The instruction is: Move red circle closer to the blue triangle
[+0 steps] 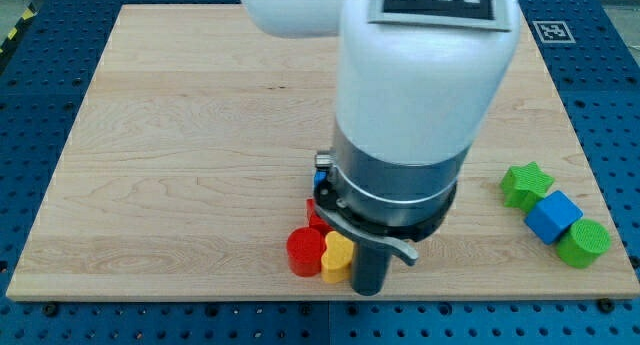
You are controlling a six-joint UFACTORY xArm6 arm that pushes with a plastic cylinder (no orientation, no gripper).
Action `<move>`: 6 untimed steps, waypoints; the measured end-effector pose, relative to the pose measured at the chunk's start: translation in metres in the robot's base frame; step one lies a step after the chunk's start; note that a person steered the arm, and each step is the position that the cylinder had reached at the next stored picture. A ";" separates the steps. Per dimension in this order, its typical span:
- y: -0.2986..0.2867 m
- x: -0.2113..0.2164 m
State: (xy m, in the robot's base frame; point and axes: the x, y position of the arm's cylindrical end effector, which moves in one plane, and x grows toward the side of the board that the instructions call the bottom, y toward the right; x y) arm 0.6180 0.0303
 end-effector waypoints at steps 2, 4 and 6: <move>-0.050 0.000; -0.100 -0.021; -0.098 -0.076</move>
